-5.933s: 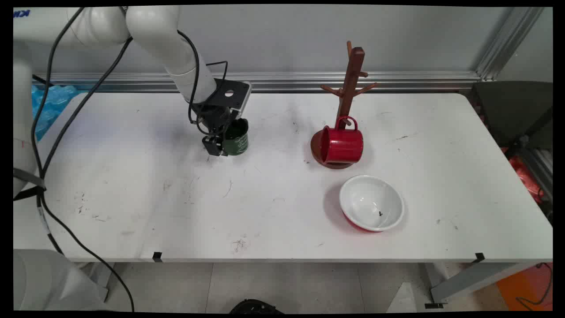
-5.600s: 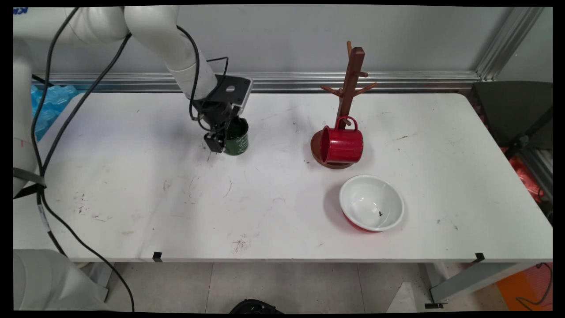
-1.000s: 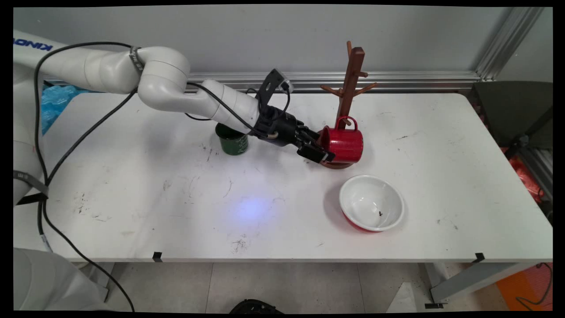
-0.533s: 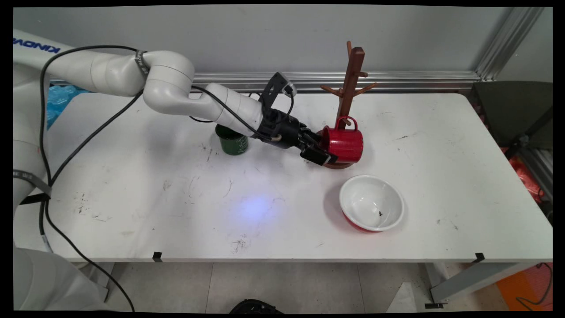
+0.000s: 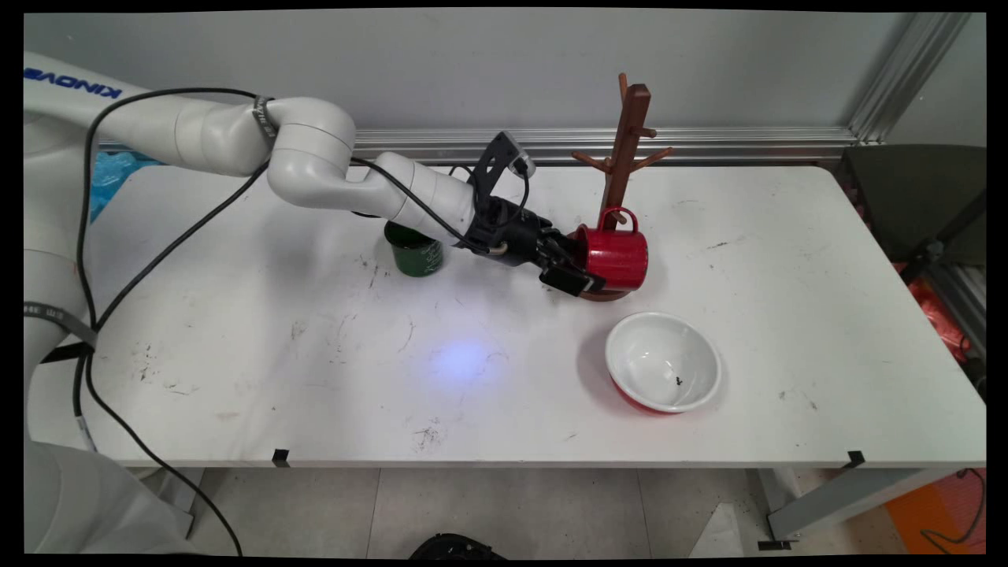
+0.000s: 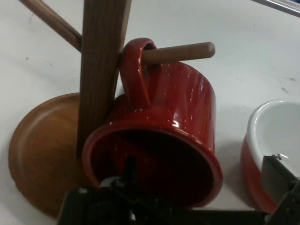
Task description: Pick up the red mug from the rack, then place the picked object on the table
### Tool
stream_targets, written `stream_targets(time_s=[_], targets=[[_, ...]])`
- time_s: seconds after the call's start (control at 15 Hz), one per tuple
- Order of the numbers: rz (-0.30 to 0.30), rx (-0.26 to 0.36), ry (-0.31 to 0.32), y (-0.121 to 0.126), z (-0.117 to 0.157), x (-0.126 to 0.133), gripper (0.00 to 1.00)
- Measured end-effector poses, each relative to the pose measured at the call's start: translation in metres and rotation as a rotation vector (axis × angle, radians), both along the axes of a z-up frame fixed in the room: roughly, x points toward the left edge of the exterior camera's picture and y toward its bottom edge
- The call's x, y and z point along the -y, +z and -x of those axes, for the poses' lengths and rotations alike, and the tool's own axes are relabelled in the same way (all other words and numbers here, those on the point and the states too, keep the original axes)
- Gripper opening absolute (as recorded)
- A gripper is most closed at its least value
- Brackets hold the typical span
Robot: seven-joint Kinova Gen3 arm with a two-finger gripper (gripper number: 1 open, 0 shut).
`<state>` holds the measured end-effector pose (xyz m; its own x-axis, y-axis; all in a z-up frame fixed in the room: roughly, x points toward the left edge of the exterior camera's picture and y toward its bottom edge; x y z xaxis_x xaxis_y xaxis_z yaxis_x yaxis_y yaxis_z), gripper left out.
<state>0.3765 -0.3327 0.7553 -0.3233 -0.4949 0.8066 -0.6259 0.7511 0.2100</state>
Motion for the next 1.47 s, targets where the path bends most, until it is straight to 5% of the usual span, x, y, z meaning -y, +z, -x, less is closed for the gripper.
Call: stream_targets(time_s=[0.07,0.13,0.87,1.47], targets=[[0.002,0.002,-0.003,-0.001,0.001,0.001,1.00],[0.003,0.002,-0.005,-0.003,0.001,0.001,0.00],[-0.004,0.006,-0.025,-0.007,0.007,-0.003,0.00],[-0.027,0.005,0.003,0.024,0.009,-0.017,0.00]])
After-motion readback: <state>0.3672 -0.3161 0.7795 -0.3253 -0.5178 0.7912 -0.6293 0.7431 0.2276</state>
